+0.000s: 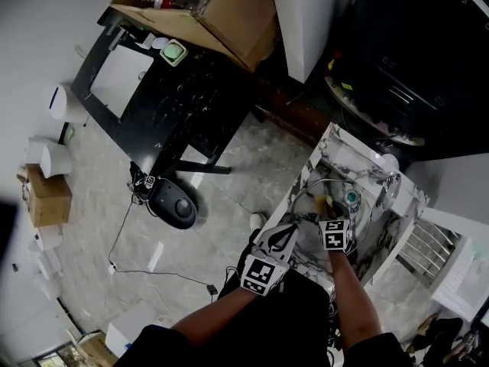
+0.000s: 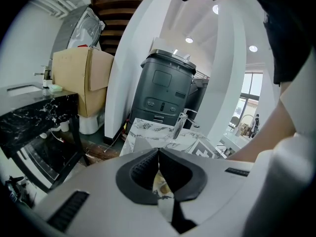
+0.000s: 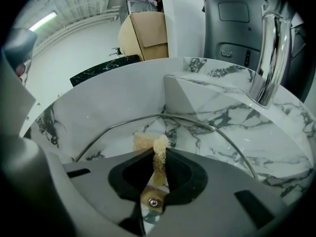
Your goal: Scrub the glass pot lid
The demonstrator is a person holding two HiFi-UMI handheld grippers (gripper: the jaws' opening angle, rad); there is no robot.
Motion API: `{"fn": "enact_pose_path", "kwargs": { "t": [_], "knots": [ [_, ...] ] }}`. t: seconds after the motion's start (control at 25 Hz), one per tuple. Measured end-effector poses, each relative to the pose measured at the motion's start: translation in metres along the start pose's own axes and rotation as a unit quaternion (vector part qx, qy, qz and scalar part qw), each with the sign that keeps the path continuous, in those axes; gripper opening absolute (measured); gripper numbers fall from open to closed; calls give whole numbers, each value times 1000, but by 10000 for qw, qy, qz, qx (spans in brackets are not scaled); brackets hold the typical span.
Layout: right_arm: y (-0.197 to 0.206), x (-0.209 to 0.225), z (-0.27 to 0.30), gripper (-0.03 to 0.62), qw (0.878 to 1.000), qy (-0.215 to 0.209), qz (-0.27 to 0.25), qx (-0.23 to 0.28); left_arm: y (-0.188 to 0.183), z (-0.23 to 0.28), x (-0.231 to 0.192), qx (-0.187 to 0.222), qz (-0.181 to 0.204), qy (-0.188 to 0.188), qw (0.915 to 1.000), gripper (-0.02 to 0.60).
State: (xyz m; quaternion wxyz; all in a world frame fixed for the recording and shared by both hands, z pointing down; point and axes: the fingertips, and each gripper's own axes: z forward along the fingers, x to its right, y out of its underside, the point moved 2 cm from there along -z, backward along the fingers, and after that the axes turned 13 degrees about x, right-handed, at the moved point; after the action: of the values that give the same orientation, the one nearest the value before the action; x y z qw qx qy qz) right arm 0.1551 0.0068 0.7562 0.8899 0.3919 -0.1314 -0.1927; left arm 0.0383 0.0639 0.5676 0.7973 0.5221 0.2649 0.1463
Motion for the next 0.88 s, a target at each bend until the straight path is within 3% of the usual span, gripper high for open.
{"fn": "enact_pose_path", "kwargs": {
  "t": [0.2,0.48,0.88],
  "knots": [
    [6,16,-1,63,9998,144,75,80,-2,2,8,74,20,112,9999,15],
    [10,26,-6,63,9994,147,296,85,0,5,11,81,59,-75,9999,15],
    [14,45,-13,63,9988,361,328,85,4,6,21,62,65,-43,10000,15]
  ]
}}
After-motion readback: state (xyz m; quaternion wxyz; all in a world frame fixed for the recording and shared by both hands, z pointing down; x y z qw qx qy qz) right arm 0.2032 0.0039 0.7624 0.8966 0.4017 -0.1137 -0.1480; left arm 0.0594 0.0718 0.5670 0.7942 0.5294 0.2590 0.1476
